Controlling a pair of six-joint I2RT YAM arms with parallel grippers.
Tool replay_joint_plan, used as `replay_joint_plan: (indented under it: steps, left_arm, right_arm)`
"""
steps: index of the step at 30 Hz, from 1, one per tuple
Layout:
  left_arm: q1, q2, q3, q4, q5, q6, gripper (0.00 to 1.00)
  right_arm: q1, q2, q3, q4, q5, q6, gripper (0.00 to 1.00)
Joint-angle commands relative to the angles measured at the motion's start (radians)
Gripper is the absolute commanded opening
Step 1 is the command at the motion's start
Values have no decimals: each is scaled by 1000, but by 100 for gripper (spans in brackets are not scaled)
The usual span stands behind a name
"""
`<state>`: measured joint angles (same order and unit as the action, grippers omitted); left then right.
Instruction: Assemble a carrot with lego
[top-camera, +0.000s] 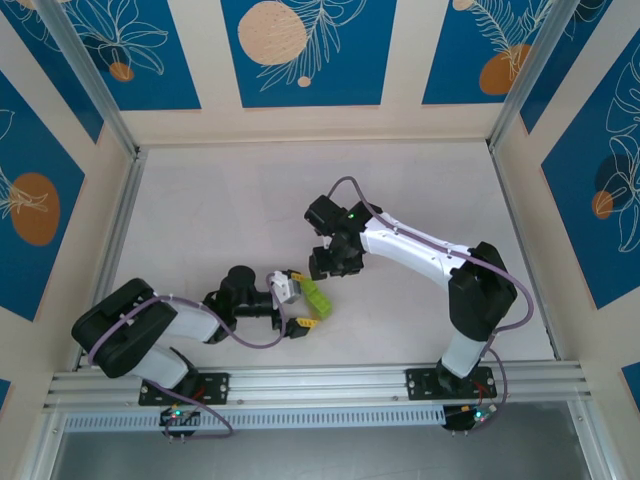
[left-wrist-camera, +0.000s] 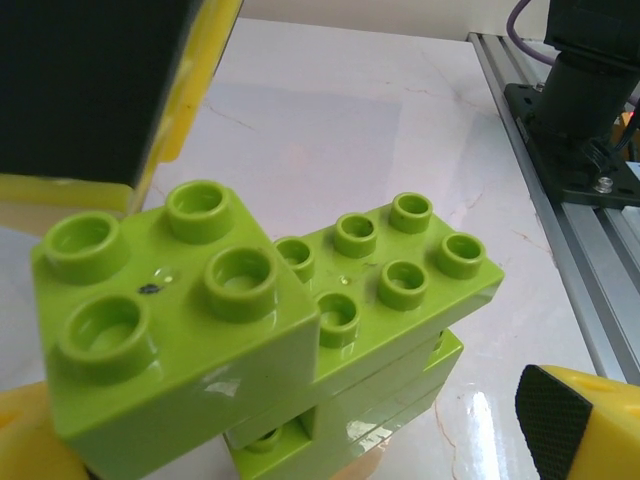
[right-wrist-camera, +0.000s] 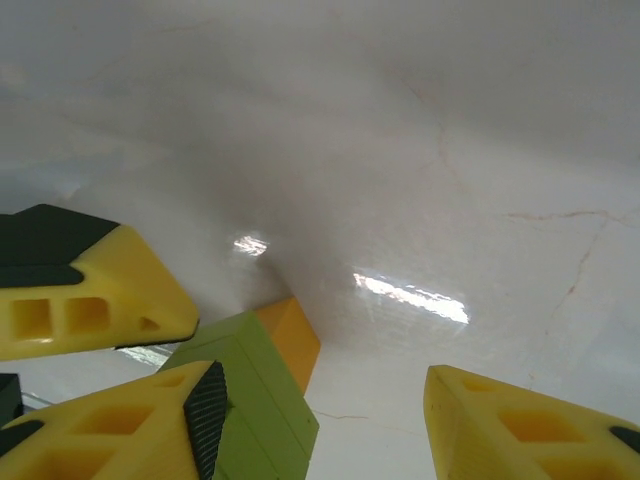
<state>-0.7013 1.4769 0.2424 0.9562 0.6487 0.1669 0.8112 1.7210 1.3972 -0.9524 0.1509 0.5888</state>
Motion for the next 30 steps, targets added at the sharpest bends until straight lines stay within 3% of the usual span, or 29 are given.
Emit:
replay_joint_plan:
  steps: [1,15,21,25,30]
  left_arm:
    - [12,11,21,9,-5,19,99]
    - [18,15,22,22,-29,17,99]
    - [35,18,18,56,-41,5,99]
    - [38,28,21,85,-27,-7,94]
    - [38,58,51,100,24,-21,77]
  right_arm:
    - [9,14,35,13,-55,-36,56]
    - [52,49,73,-13,-117,-93,56]
    - [18,-4,69,-33,23,-63,57]
    - [-63,-25,71,-34,100,-84,57]
    - [-166,43,98,19,119,-209,59]
